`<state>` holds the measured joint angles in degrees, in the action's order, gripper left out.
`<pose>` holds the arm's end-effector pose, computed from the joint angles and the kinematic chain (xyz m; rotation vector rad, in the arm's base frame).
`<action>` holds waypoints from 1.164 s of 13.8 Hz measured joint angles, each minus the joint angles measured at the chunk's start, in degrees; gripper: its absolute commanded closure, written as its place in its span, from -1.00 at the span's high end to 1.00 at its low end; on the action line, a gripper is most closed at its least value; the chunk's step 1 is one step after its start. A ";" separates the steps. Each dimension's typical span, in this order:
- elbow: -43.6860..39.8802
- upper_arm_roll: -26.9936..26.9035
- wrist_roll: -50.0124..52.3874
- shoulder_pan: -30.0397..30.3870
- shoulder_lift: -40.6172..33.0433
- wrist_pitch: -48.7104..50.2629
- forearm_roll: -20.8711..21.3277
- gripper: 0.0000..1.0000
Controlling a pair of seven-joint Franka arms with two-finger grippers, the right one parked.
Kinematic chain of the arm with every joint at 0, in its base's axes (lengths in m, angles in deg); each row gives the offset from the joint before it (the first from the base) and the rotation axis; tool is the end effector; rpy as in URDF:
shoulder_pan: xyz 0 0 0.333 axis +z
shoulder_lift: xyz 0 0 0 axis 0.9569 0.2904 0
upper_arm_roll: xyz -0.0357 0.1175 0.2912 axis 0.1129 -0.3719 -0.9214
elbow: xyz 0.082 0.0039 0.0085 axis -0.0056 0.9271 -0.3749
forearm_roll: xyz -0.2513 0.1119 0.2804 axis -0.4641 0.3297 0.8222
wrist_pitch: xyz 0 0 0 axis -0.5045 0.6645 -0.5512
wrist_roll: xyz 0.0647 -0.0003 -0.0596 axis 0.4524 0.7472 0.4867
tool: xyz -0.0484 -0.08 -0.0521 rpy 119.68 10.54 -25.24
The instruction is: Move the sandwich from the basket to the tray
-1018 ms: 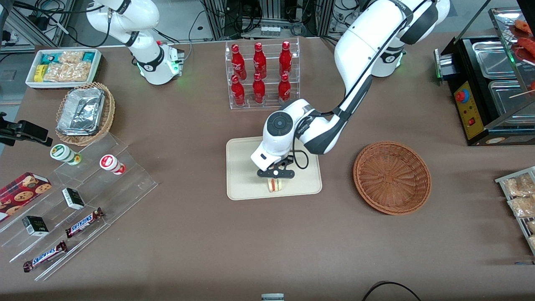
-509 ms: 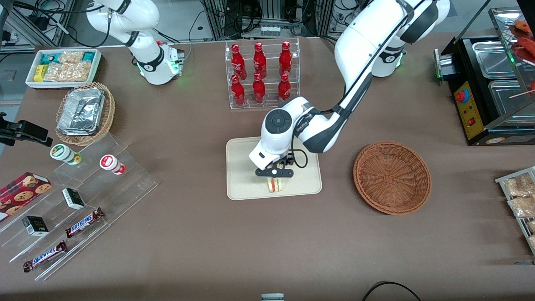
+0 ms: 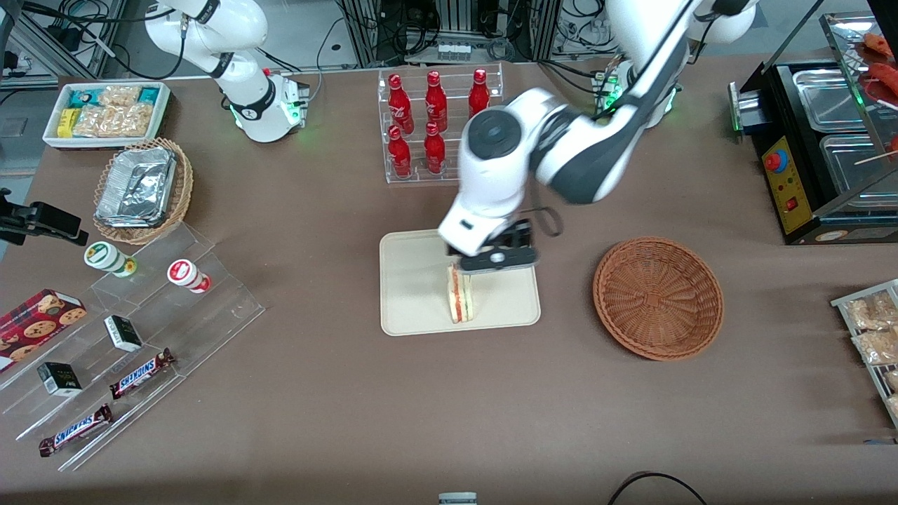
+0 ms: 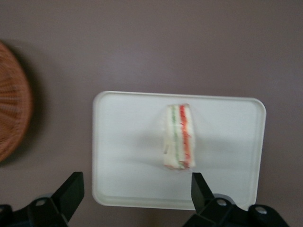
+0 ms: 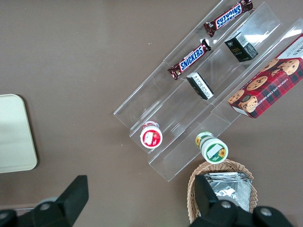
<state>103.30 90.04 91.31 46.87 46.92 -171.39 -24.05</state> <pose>0.5401 -0.4218 0.4630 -3.1098 -0.2561 -0.1108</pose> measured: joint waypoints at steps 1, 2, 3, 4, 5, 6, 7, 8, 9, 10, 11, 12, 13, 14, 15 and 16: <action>0.01 -0.07 0.00 2.19 -2.07 1.74 0.00 1.00; 0.04 -0.14 -0.04 4.46 -4.01 3.36 -0.10 1.00; 0.06 -0.17 -0.45 6.66 -5.78 4.78 -0.53 1.00; 0.08 -0.22 -1.99 8.69 -7.49 6.23 -1.37 1.00; 0.10 -0.24 -4.81 10.74 -9.18 8.28 -2.34 1.00; 0.15 -0.28 -7.96 12.83 -10.77 10.55 -3.55 1.00; 0.21 -0.32 -11.13 14.90 -12.25 12.58 -4.69 1.00; 0.41 -0.36 -14.32 17.01 -13.72 14.32 -5.52 1.00; 0.94 -0.38 -17.36 18.95 -15.32 15.65 -5.93 1.00; 1.94 -0.44 -20.22 20.62 -17.11 16.66 -6.05 1.00; 3.25 -0.46 -23.36 22.35 -19.04 17.63 -6.11 1.00; 4.57 -0.50 -27.09 24.14 -20.87 18.59 -6.50 1.00; 5.72 -0.81 -30.93 25.51 -22.50 19.91 -7.00 1.00; 6.85 -1.84 -34.41 26.08 -23.89 20.89 -7.24 1.00; 7.88 -3.34 -37.56 26.12 -25.02 21.37 -7.61 1.00; 8.84 -4.75 -40.11 26.12 -25.89 21.44 -8.07 1.00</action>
<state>112.15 85.29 51.21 72.99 21.03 -149.95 -32.13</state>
